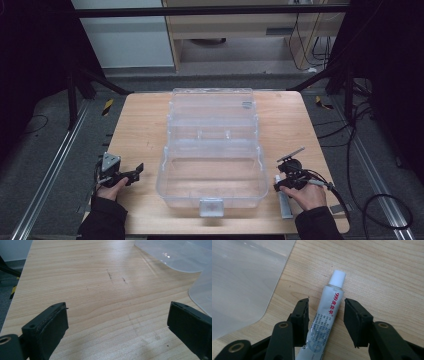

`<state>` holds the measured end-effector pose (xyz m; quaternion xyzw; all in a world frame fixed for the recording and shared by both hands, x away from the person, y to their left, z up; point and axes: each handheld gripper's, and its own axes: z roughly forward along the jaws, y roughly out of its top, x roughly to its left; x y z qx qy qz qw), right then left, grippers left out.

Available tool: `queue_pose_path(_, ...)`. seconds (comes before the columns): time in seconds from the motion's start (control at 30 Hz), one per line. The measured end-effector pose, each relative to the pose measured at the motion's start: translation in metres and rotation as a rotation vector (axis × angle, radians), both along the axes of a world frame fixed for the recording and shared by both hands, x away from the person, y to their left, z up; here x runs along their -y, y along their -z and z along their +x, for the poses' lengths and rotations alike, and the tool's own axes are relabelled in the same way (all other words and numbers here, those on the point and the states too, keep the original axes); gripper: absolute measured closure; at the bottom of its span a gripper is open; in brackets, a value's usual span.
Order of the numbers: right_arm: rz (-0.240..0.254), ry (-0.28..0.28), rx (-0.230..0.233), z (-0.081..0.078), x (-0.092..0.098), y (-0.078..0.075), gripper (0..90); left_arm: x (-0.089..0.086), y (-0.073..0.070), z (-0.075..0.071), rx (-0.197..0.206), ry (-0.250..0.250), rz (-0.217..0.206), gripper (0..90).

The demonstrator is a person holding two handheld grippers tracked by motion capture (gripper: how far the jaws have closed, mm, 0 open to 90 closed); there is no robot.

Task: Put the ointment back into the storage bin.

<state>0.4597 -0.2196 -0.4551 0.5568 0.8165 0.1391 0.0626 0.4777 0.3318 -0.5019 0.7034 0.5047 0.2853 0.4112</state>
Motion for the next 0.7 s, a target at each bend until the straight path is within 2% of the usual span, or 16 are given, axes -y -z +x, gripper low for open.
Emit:
queue_pose_path(0.23,-0.03,-0.002,-0.026,0.0015,-0.0037,0.0043,61.1,0.0,0.0,0.0,0.001,0.0,0.0,2.7)
queue_pose_path(0.7,-0.051,-0.011,-0.05,0.0042,-0.0087,0.0105,68.5,-0.0001,0.0,0.0,0.0,0.0,-0.001,2.7)
